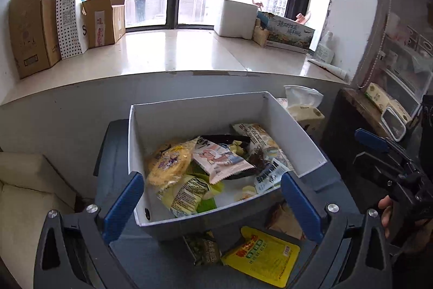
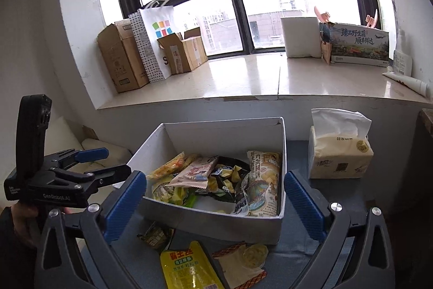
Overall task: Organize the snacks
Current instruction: 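Lift both open tools out of the white box, then grasp the second clear jelly cup with the right tool while the left tool grasps the green edamame pack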
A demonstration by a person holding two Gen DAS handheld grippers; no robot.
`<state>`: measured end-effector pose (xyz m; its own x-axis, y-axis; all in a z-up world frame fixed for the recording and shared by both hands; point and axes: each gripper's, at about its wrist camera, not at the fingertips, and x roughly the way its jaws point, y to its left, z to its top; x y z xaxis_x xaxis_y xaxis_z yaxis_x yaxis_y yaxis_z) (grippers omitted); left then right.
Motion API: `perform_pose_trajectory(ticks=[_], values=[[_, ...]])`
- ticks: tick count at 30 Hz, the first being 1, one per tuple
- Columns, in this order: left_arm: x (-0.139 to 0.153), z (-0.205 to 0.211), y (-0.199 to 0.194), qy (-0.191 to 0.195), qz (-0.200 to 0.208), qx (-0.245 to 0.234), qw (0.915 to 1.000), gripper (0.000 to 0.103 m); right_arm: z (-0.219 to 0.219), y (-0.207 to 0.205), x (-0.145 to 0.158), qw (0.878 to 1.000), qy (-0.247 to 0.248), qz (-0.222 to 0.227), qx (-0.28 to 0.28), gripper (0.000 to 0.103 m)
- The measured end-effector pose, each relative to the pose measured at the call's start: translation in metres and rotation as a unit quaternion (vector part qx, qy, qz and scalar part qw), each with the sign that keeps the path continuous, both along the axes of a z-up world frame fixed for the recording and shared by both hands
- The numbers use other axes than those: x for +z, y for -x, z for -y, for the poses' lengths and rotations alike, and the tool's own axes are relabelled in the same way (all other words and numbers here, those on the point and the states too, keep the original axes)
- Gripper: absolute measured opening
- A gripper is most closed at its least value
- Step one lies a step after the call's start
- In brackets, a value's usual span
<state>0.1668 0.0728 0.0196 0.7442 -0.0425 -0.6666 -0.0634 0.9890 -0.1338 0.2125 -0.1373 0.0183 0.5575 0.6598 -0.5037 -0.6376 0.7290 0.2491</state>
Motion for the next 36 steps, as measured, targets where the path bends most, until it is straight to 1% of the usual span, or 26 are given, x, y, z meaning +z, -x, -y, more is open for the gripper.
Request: perform_pose_trajectory(ticks=[4, 7, 10, 12, 13, 17, 21, 23, 28, 31, 32, 33, 34, 35, 36], values=[[-0.01, 0.014, 0.047, 0.008, 0.012, -0.009, 0.9999, 0.103, 0.022, 0.042, -0.023, 1.0, -0.004, -0.002, -0.002, 0.103], [-0.024, 0.023, 0.076, 0.019, 0.01, -0.011, 0.9997, 0.103, 0.034, 0.066, -0.052, 1.0, -0.004, -0.028, -0.008, 0.103], [-0.041, 0.028, 0.098, 0.039, 0.002, -0.01, 0.9992, 0.103, 0.043, 0.081, -0.08, 0.998, -0.018, -0.06, -0.013, 0.103], [-0.05, 0.029, 0.109, 0.044, -0.005, -0.003, 0.999, 0.103, 0.049, 0.084, -0.094, 0.997, -0.044, -0.068, -0.008, 0.103], [-0.054, 0.031, 0.112, 0.045, -0.007, -0.006, 0.9989, 0.103, 0.05, 0.084, -0.099, 0.996, -0.049, -0.07, -0.01, 0.103], [-0.064, 0.033, 0.124, 0.05, -0.01, -0.008, 0.9987, 0.103, 0.045, 0.068, -0.112, 0.995, -0.033, -0.093, -0.024, 0.103], [-0.069, 0.032, 0.129, 0.048, -0.014, -0.001, 0.9987, 0.103, 0.039, 0.037, -0.125, 0.992, -0.025, -0.121, -0.04, 0.103], [-0.07, 0.029, 0.131, 0.044, -0.017, 0.006, 0.9988, 0.103, 0.036, 0.022, -0.132, 0.99, -0.023, -0.128, -0.044, 0.103], [-0.075, 0.018, 0.134, 0.044, -0.025, 0.019, 0.9986, 0.103, 0.019, -0.009, -0.147, 0.99, 0.006, -0.132, -0.051, 0.103], [-0.078, 0.012, 0.138, 0.042, -0.029, 0.026, 0.9984, 0.103, 0.01, -0.02, -0.153, 0.989, 0.014, -0.138, -0.048, 0.103], [-0.08, 0.01, 0.139, 0.042, -0.03, 0.029, 0.9982, 0.103, 0.008, -0.022, -0.155, 0.989, 0.014, -0.137, -0.047, 0.101], [-0.082, 0.008, 0.14, 0.043, -0.033, 0.031, 0.998, 0.103, 0.007, -0.024, -0.156, 0.989, 0.019, -0.137, -0.048, 0.087], [-0.083, 0.006, 0.14, 0.044, -0.037, 0.034, 0.9978, 0.103, 0.004, -0.024, -0.158, 0.989, 0.024, -0.142, -0.045, 0.05], [-0.085, 0.005, 0.139, 0.045, -0.04, 0.037, 0.9975, 0.103, 0.002, -0.025, -0.16, 0.987, 0.04, -0.144, -0.053, 0.038], [-0.086, 0.003, 0.138, 0.046, -0.041, 0.039, 0.9973, 0.103, 0.002, -0.024, -0.161, 0.987, 0.041, -0.145, -0.055, 0.038]])
